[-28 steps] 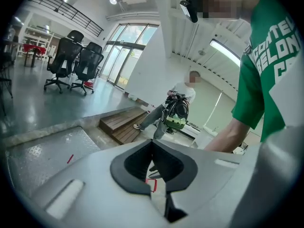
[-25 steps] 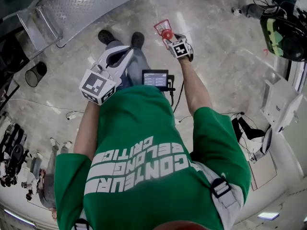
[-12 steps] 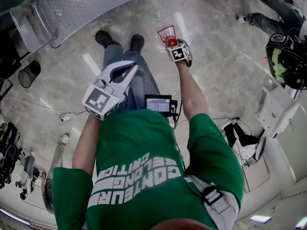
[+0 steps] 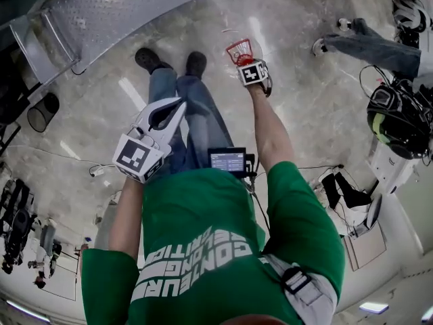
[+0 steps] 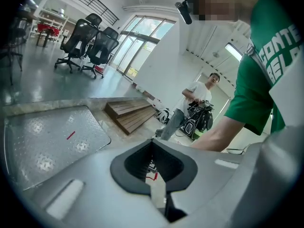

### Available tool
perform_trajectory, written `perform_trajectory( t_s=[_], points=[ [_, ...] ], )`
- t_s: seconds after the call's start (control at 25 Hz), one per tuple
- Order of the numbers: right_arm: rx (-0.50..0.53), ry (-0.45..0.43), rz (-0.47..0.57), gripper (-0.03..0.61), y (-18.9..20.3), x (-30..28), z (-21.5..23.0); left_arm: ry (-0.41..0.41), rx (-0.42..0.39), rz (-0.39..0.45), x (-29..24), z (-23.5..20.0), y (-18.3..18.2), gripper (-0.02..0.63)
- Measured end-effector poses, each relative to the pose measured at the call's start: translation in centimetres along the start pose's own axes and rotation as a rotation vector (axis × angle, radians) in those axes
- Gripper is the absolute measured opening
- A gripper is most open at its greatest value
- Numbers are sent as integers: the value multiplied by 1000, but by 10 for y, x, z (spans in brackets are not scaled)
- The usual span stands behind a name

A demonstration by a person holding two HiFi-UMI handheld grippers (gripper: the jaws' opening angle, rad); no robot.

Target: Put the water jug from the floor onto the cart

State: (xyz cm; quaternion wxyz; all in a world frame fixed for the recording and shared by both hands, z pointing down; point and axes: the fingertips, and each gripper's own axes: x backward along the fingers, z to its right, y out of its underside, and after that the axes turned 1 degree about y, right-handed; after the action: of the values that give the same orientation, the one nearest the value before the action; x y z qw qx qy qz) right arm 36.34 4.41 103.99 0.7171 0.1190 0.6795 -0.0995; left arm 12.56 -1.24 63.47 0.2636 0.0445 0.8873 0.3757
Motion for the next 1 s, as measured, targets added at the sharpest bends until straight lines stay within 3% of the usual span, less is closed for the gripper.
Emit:
perform_trajectory(
  t_s=[0.24,0.64,0.84,1.0],
  points=[
    [-16,-3,5,298,1,3,10,7,-22,2,-13,-1,1,15],
    [-81,28,19,298,-3,92,32,80,-62,44,-22,7,-61,15],
    [-94,18,119,298,-12,152,32,104,-134,69,-5,32,-88,15],
    [-68,45,259,298,-34,208,44,92,-132,108,11,43,-108,15]
  ],
)
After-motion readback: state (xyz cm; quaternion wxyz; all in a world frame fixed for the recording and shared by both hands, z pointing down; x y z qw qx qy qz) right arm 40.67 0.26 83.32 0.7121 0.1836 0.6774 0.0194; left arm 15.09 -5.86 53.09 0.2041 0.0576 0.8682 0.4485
